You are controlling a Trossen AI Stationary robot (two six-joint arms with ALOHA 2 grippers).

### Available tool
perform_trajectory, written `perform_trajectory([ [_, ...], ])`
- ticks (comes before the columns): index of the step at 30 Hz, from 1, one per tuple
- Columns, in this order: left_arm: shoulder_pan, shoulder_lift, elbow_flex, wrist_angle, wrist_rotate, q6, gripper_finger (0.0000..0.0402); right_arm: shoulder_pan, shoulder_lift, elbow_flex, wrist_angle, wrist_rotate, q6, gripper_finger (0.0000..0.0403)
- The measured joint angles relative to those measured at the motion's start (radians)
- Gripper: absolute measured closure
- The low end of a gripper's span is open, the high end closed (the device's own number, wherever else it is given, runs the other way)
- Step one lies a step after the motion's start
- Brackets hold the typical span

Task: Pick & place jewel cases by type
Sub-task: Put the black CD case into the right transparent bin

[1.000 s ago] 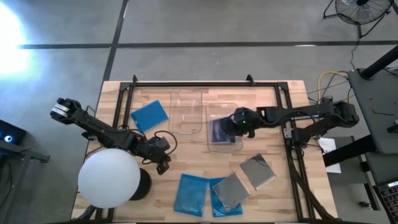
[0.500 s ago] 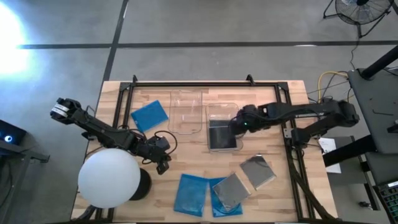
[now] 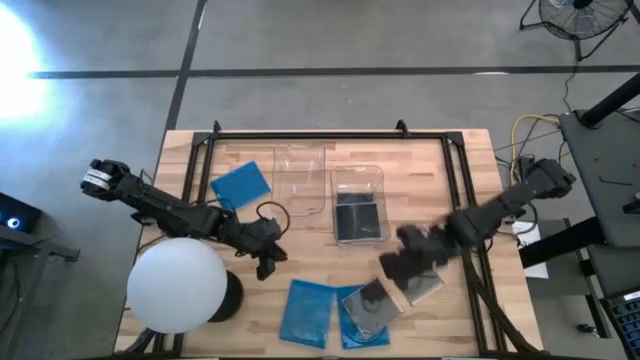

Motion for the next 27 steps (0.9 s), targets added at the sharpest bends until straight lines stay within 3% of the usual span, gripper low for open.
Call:
perform_trajectory([
  [4, 0.041, 0.059, 0.000, 0.092, 0.140, 0.063, 0.0365, 0.175, 0.052, -0.081, 0.172, 0.107, 0.296, 0.0177],
  [7, 0.049, 0.129, 0.014, 0.194, 0.251, 0.106, 0.0365, 0.252, 0.128, -0.103, 0.284, 0.111, 0.414, 0.0178],
  [19, 0.094, 0.392, 0.246, 0.152, 0.291, 0.316, 0.0365, 0.290, 0.403, -0.031, 0.373, 0.037, 0.418, 0.0179],
  [23, 0.097, 0.450, 0.322, 0.150, 0.291, 0.379, 0.0365, 0.307, 0.440, -0.041, 0.393, 0.056, 0.428, 0.0179],
  [27, 0.096, 0.507, 0.386, 0.143, 0.291, 0.436, 0.0365, 0.309, 0.457, -0.045, 0.392, 0.151, 0.419, 0.0179],
])
